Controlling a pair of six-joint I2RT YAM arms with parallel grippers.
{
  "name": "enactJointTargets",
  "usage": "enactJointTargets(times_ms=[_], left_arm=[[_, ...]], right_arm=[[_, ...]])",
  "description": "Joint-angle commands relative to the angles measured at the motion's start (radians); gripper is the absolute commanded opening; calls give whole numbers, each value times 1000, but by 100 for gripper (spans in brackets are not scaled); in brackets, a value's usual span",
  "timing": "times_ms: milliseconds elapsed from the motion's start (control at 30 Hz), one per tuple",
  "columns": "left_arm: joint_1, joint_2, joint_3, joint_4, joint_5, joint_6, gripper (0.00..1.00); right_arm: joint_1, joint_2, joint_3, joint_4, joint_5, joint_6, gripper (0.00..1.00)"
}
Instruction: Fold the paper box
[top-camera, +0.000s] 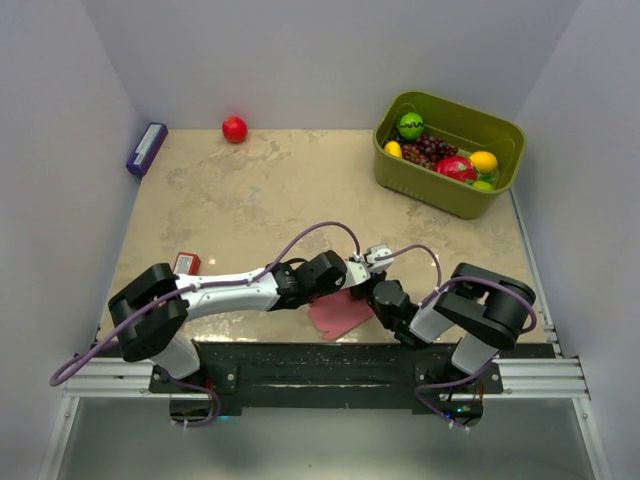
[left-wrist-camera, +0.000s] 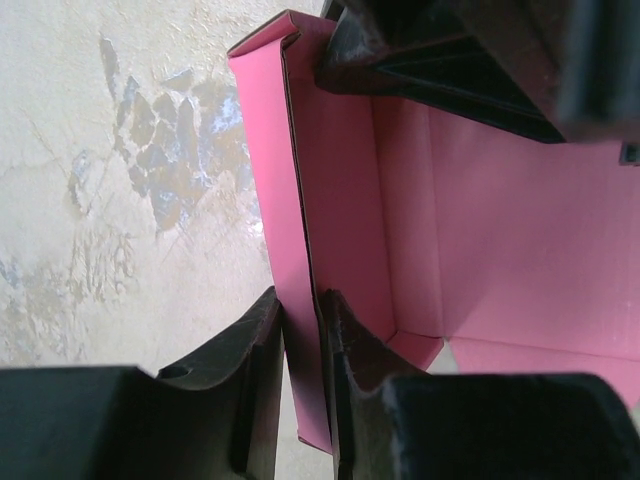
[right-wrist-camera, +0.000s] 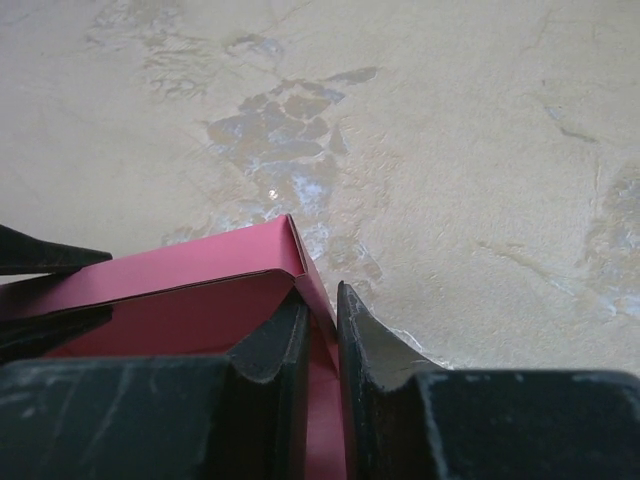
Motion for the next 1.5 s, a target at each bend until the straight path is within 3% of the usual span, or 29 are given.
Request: enactJointTargets(times_ms=[0,467,733,867,1000,1100,1233,1267,1467], left_arm=[[-16,73,-29,-73,159,-49,0],[-16,71,-33,-67,203,-43,0],[-13,76,-27,-67,226,-47,0],[5,88,-20,-70,234,-67,0],[48,108,6,-93,240,-93,0],[80,119,20,-107,248,-116,0],[114,143,37,-122,249,-141,0],[120,150,42,-125,248,-150,0],[152,165,48,-137,237,-181,0]], right_arm=[[63,33,45,51,140,-150,0],[93,122,26,188,388,-198,0],[120,170,20,300,411,-234,0],[126,136,19,263,387,-221,1],[129,50,-12,194,332,-161,23],[132,-60,-12,53,269,-112,38],[141,-207,9,-140,174,-63,49],[143,-267,22,-227,151,-40,65],[144,-468,74,-627,127,83,71]])
